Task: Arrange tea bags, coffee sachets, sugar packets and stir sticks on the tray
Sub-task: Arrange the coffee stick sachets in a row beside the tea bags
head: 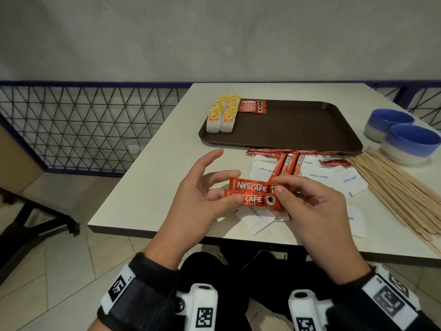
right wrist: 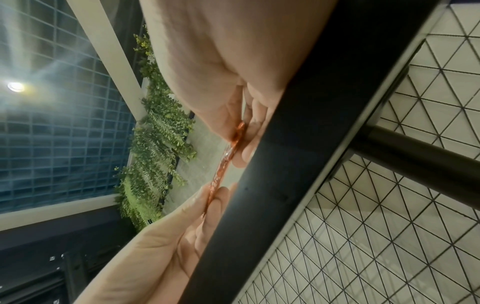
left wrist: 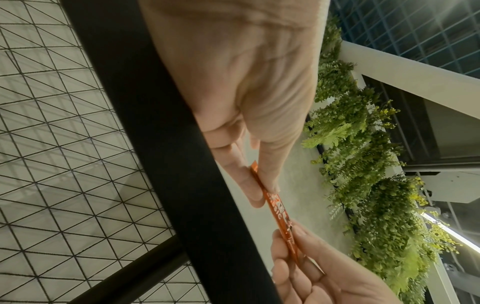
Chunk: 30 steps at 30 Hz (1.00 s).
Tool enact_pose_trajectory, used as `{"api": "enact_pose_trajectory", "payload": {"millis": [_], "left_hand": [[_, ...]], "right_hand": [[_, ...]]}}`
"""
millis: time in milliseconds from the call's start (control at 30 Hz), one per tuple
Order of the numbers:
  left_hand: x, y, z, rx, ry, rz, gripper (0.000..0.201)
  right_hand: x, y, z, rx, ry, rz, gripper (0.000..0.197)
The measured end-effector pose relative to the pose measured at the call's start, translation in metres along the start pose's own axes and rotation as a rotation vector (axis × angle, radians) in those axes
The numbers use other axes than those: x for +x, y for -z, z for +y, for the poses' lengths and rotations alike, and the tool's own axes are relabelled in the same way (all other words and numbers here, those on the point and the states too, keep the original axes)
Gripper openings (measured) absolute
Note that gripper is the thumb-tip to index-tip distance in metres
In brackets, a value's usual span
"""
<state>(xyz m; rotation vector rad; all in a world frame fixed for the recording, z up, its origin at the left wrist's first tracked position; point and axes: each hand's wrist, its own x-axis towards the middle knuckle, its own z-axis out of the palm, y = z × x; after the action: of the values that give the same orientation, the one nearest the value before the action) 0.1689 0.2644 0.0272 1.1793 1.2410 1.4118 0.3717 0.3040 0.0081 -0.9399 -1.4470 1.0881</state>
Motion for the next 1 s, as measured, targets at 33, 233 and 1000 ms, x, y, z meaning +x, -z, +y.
{"api": "enact_pose_trajectory", "payload": {"millis": [33, 233, 1000], "left_hand": [[0.0, 0.0, 0.0, 0.006, -0.004, 0.0, 0.078], [0.001, 0.001, -0.002, 0.042, -0.008, 0.0, 0.07], [0.004, 0.011, -0.001, -0.068, -0.036, 0.073, 0.055]], "right_hand": [[0.0, 0.0, 0.0, -0.002, -0.005, -0.002, 0.02], [0.0, -0.001, 0.0, 0.008, -0.006, -0.009, 0.021], [0.093, 0.009, -0.092, -0.681, -0.207, -0.749, 0.017]]}}
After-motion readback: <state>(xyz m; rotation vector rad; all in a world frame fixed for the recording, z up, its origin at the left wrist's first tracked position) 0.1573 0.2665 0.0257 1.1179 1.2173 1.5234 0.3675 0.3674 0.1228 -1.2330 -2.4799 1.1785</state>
